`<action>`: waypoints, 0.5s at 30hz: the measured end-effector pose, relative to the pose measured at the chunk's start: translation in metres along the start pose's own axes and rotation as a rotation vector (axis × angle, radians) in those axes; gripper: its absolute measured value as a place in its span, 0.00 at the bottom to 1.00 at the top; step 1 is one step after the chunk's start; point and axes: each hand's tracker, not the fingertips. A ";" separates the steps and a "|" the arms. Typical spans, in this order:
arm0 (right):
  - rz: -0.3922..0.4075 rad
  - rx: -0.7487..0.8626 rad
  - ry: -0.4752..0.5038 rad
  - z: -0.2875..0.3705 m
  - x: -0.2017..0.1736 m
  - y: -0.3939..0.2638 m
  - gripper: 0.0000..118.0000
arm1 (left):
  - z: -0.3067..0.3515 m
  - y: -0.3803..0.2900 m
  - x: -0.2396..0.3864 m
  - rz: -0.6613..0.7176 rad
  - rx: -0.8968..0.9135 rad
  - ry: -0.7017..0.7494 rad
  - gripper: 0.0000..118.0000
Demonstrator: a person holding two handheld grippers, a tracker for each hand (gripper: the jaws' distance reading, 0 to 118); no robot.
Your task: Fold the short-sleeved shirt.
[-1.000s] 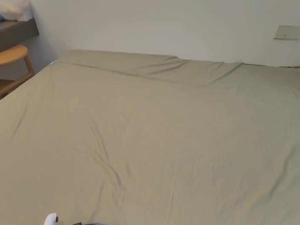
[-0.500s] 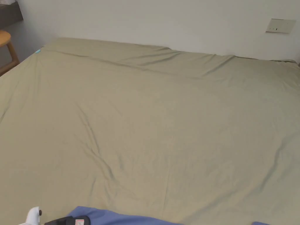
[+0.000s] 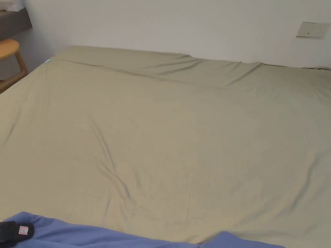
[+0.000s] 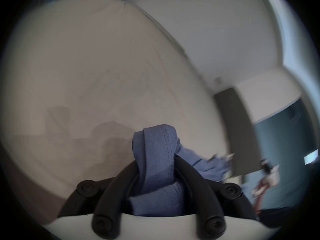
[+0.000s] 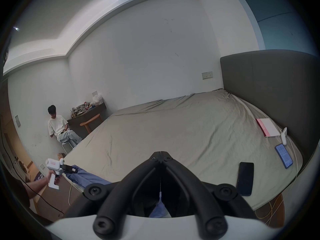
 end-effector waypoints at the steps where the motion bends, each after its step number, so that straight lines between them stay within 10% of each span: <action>1: 0.015 0.008 -0.009 0.000 -0.003 0.001 0.07 | 0.002 0.001 0.020 -0.120 -0.037 0.119 0.12; 15: 0.081 0.005 0.043 -0.001 -0.010 -0.006 0.07 | -0.128 -0.055 0.177 -0.357 -0.244 0.018 0.12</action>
